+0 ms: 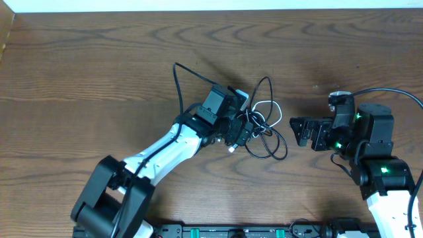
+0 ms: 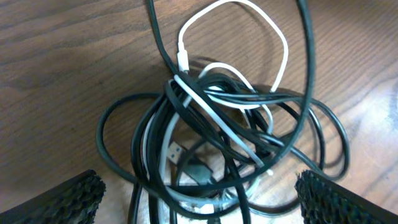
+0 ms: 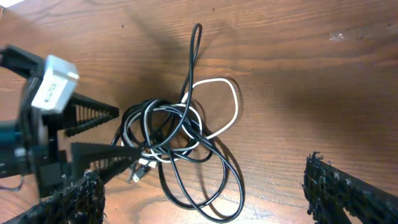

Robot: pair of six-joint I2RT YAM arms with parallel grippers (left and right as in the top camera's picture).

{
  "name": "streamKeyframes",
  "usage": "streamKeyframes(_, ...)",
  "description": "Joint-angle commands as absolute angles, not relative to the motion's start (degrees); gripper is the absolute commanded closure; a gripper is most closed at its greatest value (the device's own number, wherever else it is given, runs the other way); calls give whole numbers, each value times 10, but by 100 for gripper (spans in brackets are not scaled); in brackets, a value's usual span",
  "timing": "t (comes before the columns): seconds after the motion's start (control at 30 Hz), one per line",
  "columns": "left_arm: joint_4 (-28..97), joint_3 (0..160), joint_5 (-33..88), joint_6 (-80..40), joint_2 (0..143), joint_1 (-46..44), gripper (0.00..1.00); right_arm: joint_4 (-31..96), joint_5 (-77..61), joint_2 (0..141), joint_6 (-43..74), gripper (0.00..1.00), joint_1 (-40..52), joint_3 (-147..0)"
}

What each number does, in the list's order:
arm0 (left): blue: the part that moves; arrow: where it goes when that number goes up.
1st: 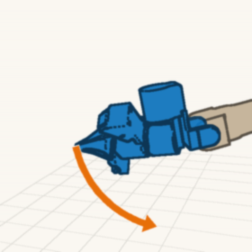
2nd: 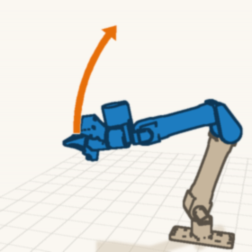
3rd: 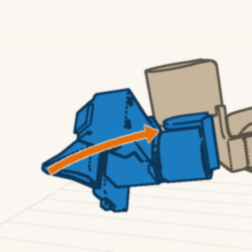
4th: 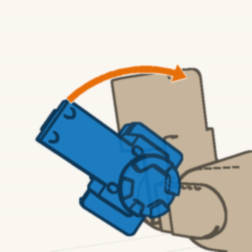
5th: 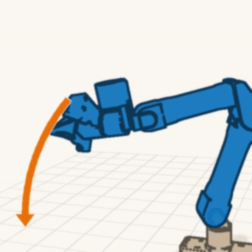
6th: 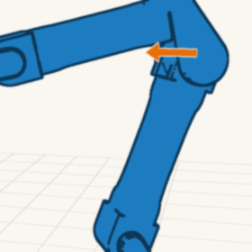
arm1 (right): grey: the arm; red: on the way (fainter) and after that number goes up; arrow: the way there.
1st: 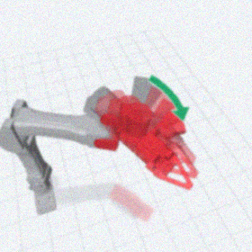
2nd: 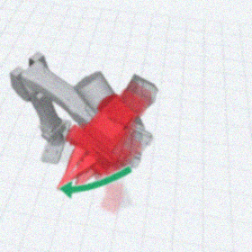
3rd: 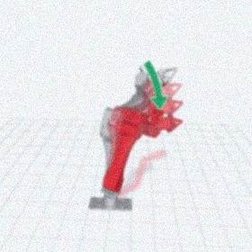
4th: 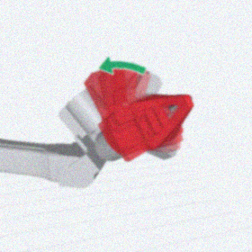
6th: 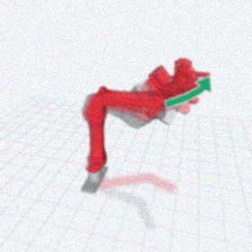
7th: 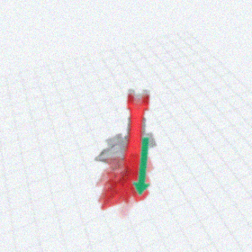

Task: Untangle cables
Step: 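Lower the left gripper onto the black-and-white cable tangle, then grasp the cable bundle with the left gripper and lift it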

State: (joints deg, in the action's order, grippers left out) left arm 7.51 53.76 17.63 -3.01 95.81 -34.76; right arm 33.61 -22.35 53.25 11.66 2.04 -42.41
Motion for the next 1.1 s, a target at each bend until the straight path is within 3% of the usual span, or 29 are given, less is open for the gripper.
streamKeyframes(0.0,64,553,164,-38,979,-348,10,336,-231,533,124,1,18,-434)
streamKeyframes(0.1,52,553,156,-37,990,-348,42,336,-231,533,124,1,18,-434)
streamKeyframes(0.33,48,553,156,-37,991,-348,59,336,-231,533,124,1,18,-434)
streamKeyframes(0.6,48,553,154,-37,1002,-348,63,336,-231,533,124,1,18,-434)
streamKeyframes(0.77,41,553,154,-38,1030,-348,37,336,-231,533,124,1,18,-434)
streamKeyframes(0.8,39,553,154,-38,1035,-348,37,336,-231,533,124,1,18,-434)
streamKeyframes(0.97,35,553,154,-41,1037,-348,37,336,-231,533,124,1,18,-434)
streamKeyframes(1.03,34,553,154,-42,1037,-348,46,336,-231,533,124,1,18,-434)
streamKeyframes(1.07,34,553,154,-42,1037,-348,57,336,-231,533,124,1,18,-434)
